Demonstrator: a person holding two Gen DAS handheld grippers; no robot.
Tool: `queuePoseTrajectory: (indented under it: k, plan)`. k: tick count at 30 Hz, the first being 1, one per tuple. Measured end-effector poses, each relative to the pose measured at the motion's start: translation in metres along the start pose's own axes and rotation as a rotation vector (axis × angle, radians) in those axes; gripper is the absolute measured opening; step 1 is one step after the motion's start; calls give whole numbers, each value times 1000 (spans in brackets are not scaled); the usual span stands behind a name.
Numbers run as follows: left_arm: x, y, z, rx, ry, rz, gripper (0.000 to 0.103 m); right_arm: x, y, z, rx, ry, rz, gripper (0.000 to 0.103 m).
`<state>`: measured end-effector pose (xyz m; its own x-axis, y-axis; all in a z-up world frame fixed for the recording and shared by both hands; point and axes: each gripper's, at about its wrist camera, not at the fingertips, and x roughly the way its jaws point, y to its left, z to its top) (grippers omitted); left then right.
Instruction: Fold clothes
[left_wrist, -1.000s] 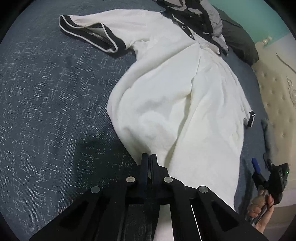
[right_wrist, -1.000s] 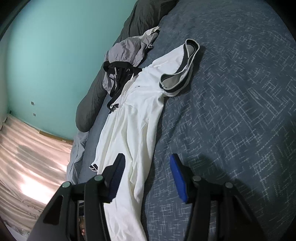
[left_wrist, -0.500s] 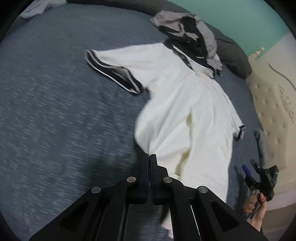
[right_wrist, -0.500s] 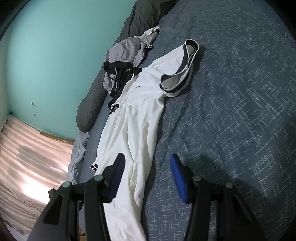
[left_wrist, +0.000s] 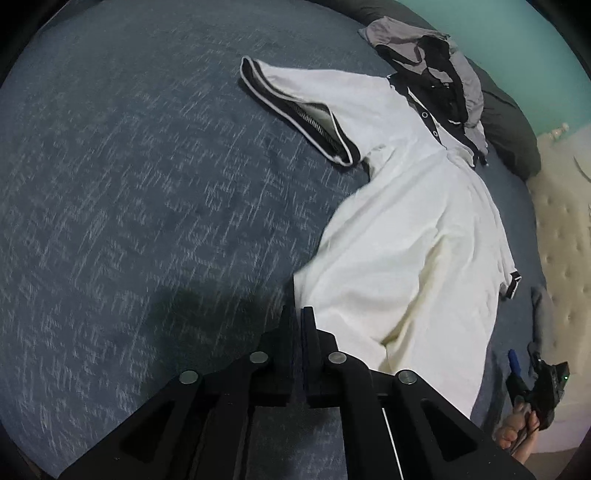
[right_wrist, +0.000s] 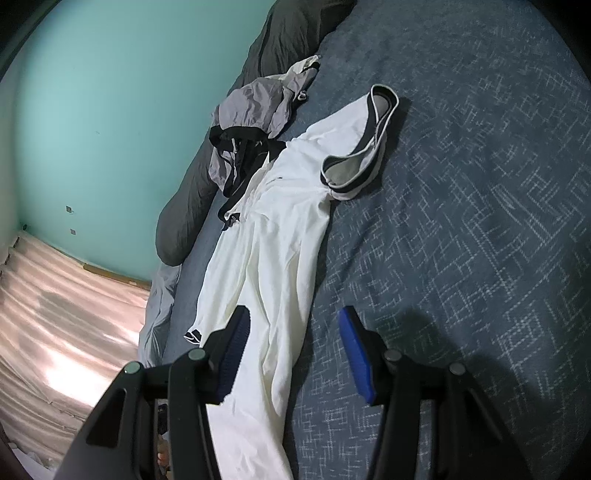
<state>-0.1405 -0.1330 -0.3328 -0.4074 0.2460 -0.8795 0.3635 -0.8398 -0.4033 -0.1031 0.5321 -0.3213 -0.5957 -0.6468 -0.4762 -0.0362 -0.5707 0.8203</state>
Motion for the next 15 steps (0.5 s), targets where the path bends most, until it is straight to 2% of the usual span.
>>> queuePoseTrajectory:
  k: [1, 3, 4, 5, 8, 12, 13, 15]
  plan:
    - [0, 0, -3, -7, 8, -12, 14, 1, 0, 0, 0, 4, 0, 52]
    - [2, -4, -9, -7, 24, -28, 33, 2, 2, -1, -7, 8, 1, 52]
    - [3, -6, -12, -4, 31, -35, 37, 3, 3, -2, -10, 10, 1, 52]
    - [6, -9, -14, 3, 37, -41, 40, 3, 4, -2, -13, 11, 1, 52]
    - [16, -17, -19, 28, 51, -54, 40, 3, 4, -3, -14, 10, 0, 52]
    - [23, -18, -21, 5, 53, -80, 36, 3, 1, -3, -2, 9, -4, 52]
    - [24, -19, -22, 11, 57, -77, 31, 3, 0, -3, 1, 9, -4, 52]
    - [22, -24, -23, 39, 56, -66, 9, 2, -2, -3, 6, 8, -5, 52]
